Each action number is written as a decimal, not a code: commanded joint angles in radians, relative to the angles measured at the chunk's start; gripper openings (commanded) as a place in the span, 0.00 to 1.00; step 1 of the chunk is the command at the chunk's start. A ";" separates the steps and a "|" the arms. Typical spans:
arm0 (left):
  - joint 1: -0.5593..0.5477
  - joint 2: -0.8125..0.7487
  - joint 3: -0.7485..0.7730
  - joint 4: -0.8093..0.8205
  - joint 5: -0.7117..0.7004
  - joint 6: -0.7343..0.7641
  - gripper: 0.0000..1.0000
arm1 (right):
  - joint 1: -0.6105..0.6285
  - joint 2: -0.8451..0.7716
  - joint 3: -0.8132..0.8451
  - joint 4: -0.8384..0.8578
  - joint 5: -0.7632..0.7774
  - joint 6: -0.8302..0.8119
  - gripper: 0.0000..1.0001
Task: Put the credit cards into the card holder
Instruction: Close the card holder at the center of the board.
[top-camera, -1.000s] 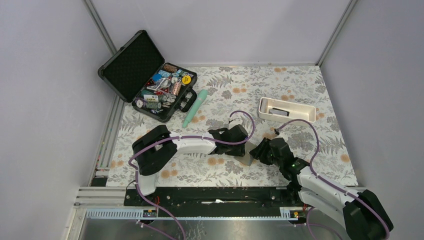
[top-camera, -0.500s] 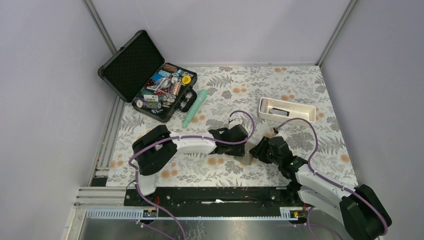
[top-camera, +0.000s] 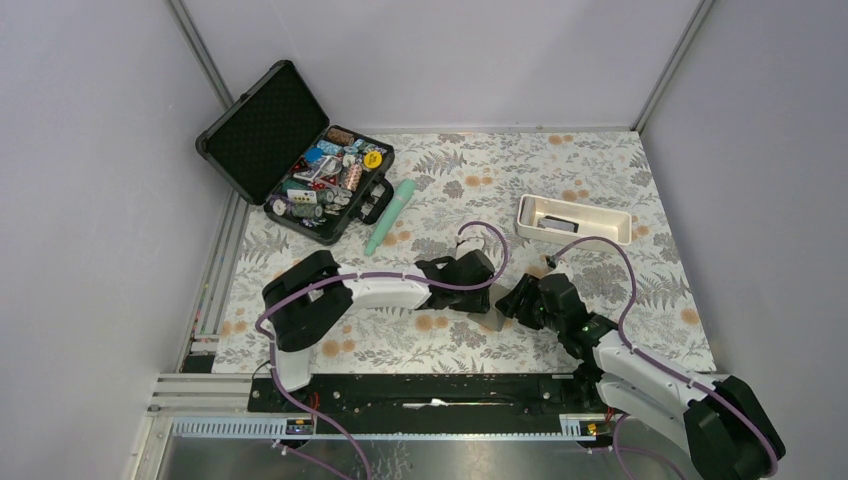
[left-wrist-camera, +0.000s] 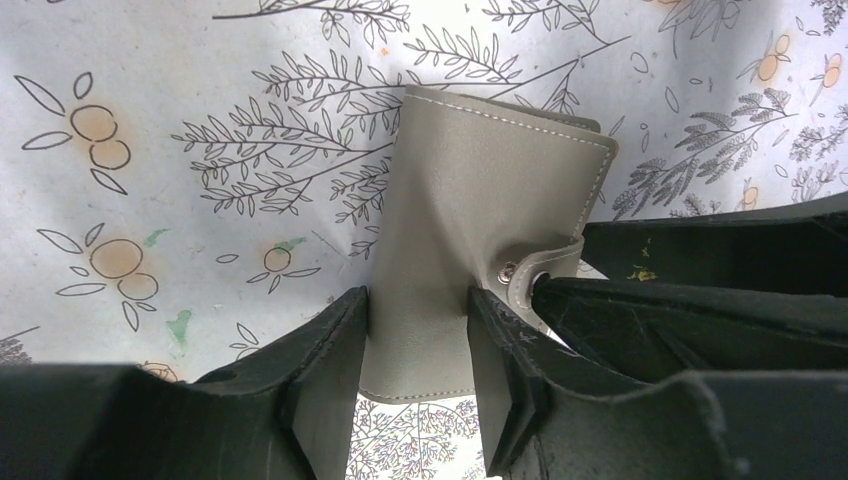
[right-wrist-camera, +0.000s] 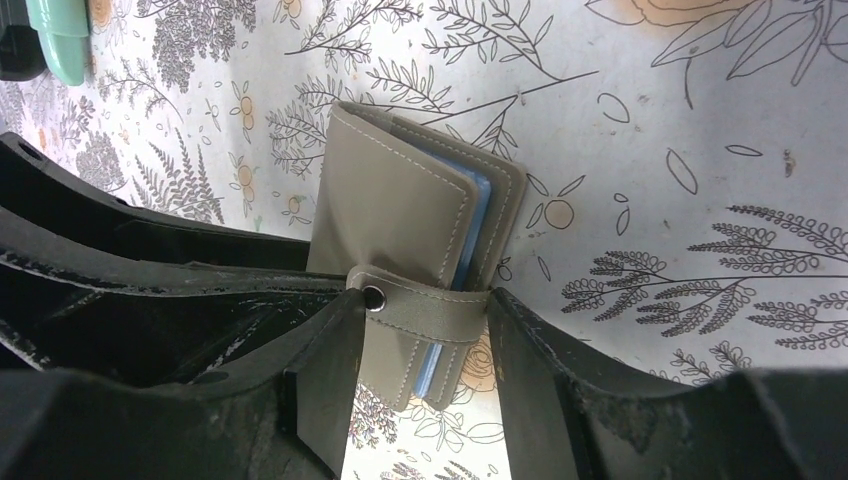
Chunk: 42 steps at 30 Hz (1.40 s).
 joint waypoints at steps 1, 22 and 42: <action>-0.022 -0.004 -0.087 -0.014 0.063 -0.013 0.44 | 0.013 0.021 -0.010 -0.013 -0.074 0.023 0.56; -0.022 -0.011 -0.085 0.002 0.090 -0.014 0.44 | 0.013 0.093 -0.029 0.045 -0.101 0.012 0.49; -0.018 -0.073 -0.098 -0.009 0.052 -0.002 0.52 | 0.013 0.069 -0.013 -0.055 -0.073 -0.005 0.47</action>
